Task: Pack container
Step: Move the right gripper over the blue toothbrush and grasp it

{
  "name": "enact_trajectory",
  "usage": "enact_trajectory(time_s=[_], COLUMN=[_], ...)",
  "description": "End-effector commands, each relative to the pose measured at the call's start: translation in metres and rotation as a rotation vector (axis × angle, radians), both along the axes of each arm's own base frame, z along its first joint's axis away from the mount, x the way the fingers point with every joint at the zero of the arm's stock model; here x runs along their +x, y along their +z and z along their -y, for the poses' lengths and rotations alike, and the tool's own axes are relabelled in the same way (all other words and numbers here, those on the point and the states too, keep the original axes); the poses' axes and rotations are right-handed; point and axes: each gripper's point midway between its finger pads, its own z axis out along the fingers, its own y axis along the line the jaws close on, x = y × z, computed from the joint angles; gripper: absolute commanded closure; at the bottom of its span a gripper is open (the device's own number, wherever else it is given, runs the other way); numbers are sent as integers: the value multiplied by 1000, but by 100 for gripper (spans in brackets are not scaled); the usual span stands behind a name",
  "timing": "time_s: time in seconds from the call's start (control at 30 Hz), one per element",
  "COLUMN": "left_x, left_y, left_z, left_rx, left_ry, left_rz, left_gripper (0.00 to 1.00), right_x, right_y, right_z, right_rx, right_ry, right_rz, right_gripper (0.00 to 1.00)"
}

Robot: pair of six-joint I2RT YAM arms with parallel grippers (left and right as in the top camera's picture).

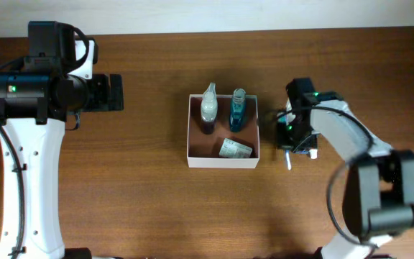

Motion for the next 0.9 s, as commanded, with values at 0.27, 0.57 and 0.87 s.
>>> enact_trajectory(time_s=[0.27,0.57,0.87], left_x=[0,0,0], left_y=[7,7,7], left_z=[0,0,0], left_rx=[-10,-10,-10], left_ry=[4,4,4], left_rz=[21,21,21], left_gripper=[0,0,0], right_x=[-21,-10,9], right_y=[178,123,-6], right_z=[-83,-53,-41], right_rx=[77,-79,-34], right_ry=[366,205,133], right_rz=[500,367,72], right_gripper=[96,87,65])
